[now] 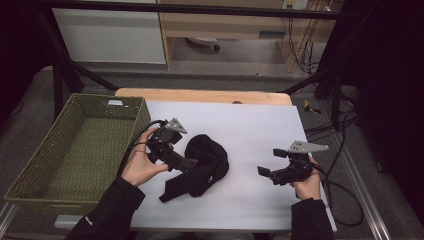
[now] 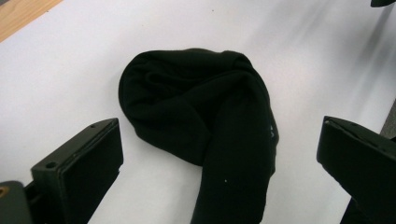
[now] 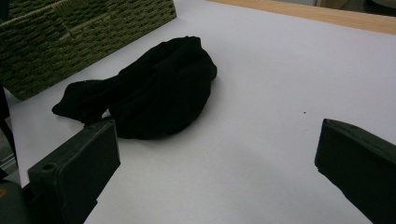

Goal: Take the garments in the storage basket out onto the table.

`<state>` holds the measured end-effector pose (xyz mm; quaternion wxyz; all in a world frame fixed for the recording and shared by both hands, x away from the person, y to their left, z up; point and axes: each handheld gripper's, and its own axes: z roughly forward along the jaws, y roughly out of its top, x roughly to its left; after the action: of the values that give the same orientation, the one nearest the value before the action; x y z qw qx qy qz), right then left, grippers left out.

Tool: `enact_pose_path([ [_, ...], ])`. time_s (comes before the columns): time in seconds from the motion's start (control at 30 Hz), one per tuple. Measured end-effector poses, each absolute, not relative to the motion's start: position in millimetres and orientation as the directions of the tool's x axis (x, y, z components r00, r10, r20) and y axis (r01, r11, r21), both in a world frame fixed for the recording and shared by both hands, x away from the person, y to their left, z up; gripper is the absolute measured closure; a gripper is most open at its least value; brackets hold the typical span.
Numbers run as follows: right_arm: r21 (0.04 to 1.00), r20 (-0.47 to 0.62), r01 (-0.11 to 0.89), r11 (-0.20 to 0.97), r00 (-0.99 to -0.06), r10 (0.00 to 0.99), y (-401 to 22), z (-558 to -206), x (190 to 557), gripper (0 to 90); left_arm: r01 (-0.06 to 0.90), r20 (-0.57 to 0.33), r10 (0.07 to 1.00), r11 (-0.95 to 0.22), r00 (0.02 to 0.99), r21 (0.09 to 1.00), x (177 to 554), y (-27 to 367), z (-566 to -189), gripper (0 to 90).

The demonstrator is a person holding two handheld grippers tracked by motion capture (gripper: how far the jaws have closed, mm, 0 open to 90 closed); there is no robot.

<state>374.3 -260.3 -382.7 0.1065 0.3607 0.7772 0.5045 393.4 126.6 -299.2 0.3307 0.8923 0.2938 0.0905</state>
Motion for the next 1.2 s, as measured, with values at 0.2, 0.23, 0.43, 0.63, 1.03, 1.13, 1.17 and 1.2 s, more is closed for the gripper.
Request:
enact_pose_path([
  [0.2, 0.861, 0.200, 0.454, 0.230, -0.718, 0.667, -260.1, -382.9, 374.3, 0.6, 0.460, -0.022, 0.595, -0.597, 0.803, 0.657, 387.4, 139.2, -293.9, 0.1],
  [0.23, 0.861, 0.199, 0.454, 0.231, -0.718, 0.667, -260.1, -382.9, 374.3, 0.6, 0.460, -0.022, 0.596, -0.595, 0.803, 0.659, 386.7, 141.5, -293.1, 0.1],
  [0.43, 0.861, 0.201, 0.454, 0.229, -0.717, 0.668, -260.3, -382.6, 374.1, 0.6, 0.464, -0.013, 0.613, -0.583, 0.790, 0.667, 382.2, 156.2, -292.3, 0.1],
  [0.63, 0.861, 0.200, 0.454, 0.228, -0.716, 0.669, -260.6, -382.5, 374.2, 0.6, 0.477, -0.016, 0.635, -0.564, 0.773, 0.674, 380.2, 175.5, -296.3, 0.2],
  [1.03, 0.860, 0.200, 0.455, 0.232, -0.717, 0.668, -260.2, -382.9, 374.4, 0.6, 0.484, -0.002, 0.672, -0.532, 0.740, 0.695, 375.7, 218.0, -308.0, 0.2],
  [1.13, 0.859, 0.199, 0.456, 0.233, -0.717, 0.668, -260.6, -382.7, 374.4, 0.6, 0.492, -0.002, 0.684, -0.522, 0.729, 0.697, 374.9, 227.8, -312.5, 0.1],
  [1.17, 0.859, 0.199, 0.456, 0.233, -0.717, 0.668, -260.6, -382.7, 374.4, 0.6, 0.491, -0.002, 0.688, -0.516, 0.725, 0.701, 374.6, 231.2, -313.6, 0.1],
  [1.2, 0.859, 0.201, 0.457, 0.231, -0.716, 0.668, -260.5, -382.7, 374.3, 0.6, 0.489, -0.001, 0.690, -0.512, 0.723, 0.706, 374.3, 233.9, -314.3, 0.1],
])
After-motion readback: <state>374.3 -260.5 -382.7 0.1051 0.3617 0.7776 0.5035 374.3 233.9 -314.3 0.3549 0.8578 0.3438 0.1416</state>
